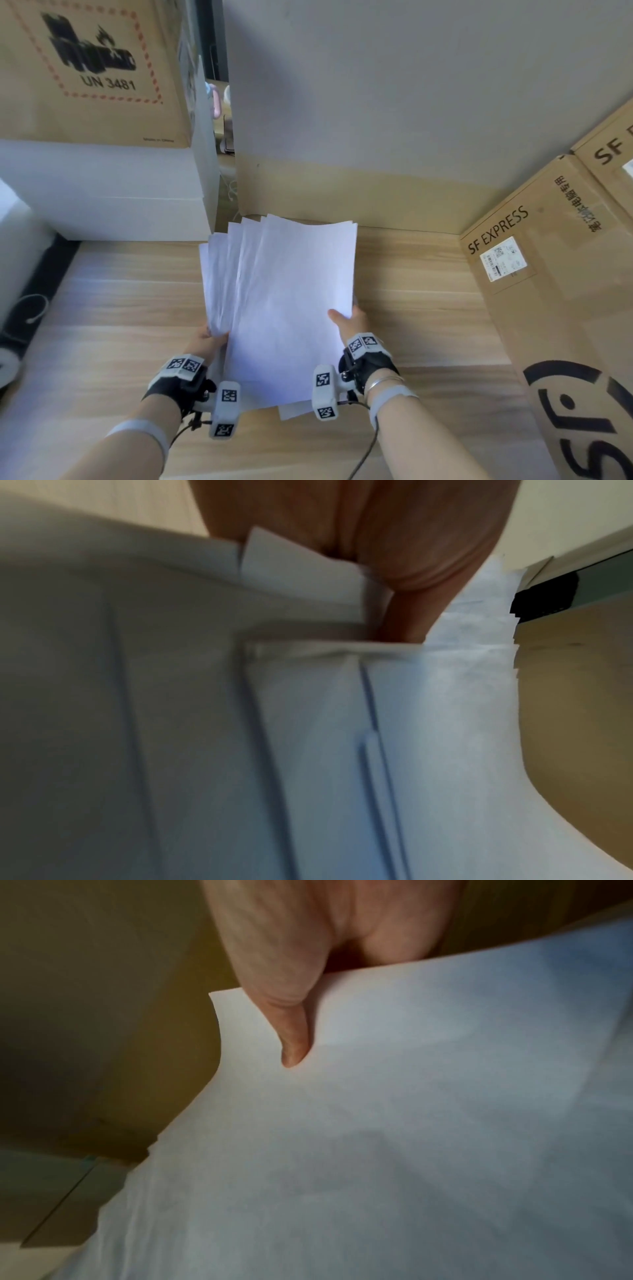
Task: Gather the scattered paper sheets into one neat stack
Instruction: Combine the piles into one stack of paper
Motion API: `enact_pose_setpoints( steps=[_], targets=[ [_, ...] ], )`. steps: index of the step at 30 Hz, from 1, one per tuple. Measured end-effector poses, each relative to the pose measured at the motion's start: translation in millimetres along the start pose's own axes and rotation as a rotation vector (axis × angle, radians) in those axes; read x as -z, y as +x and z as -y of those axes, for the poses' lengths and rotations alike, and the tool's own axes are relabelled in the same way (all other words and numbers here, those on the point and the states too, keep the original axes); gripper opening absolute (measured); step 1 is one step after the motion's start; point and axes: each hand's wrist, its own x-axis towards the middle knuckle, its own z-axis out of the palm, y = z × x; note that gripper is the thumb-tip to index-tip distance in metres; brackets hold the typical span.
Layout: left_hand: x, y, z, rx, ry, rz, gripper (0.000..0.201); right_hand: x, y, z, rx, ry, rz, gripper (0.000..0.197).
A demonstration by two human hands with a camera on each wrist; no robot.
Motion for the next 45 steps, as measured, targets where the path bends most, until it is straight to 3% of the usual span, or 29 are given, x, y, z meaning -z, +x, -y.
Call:
enact_pose_setpoints(
  steps=[4,7,10,13,15,18,20,22,26,29,33,40,45],
  targets=[
    [0,-7,-4,0.005,0.011,-0.026,0.037,-6,-8,7,0.03,-0.026,0.109,0.048],
    [2,-9,-8,-0.019,-0.052,-0.01,0.062,-4,-10,8,0.079,-0.091,0.13,0.062],
    [5,-9,-10,-0.067,-0.033,0.052,0.081,-8,-13,9,0.111,-0.128,0.177,0.058],
    [6,-13,-8,-0.069,0.076,0.008,0.042,-11,-12,6,0.106,-0.046,0.225,0.046],
    [13,-14,-5,-0.09,0.073,-0.055,0.026,-6,-8,-1,0.073,-0.087,0.117,0.041],
    [27,-3,10,-0.094,0.031,-0.073,0.029,13,-1,-20,-0.1,-0.438,-0.138,0.071],
    [34,2,18,-0.081,0.011,-0.088,0.024,20,-6,-30,-0.188,-0.638,-0.124,0.096],
    [37,4,22,-0.079,-0.005,-0.092,0.015,23,-9,-35,-0.22,-0.602,-0.081,0.102],
    [41,6,24,-0.042,-0.035,-0.082,0.016,29,-6,-30,-0.325,-0.532,-0.076,0.089],
    [41,8,25,-0.023,-0.048,-0.071,0.018,36,-4,-29,-0.346,-0.586,-0.049,0.072],
    [41,9,25,-0.034,-0.035,-0.062,0.015,42,-4,-40,-0.352,-0.504,-0.048,0.065],
    [39,11,25,-0.002,-0.037,-0.055,0.02,72,-3,-46,-0.129,-0.08,-0.354,0.017],
    [29,11,23,0.001,-0.039,-0.044,0.025,105,6,-27,-0.025,0.193,-0.578,0.016]
  ],
)
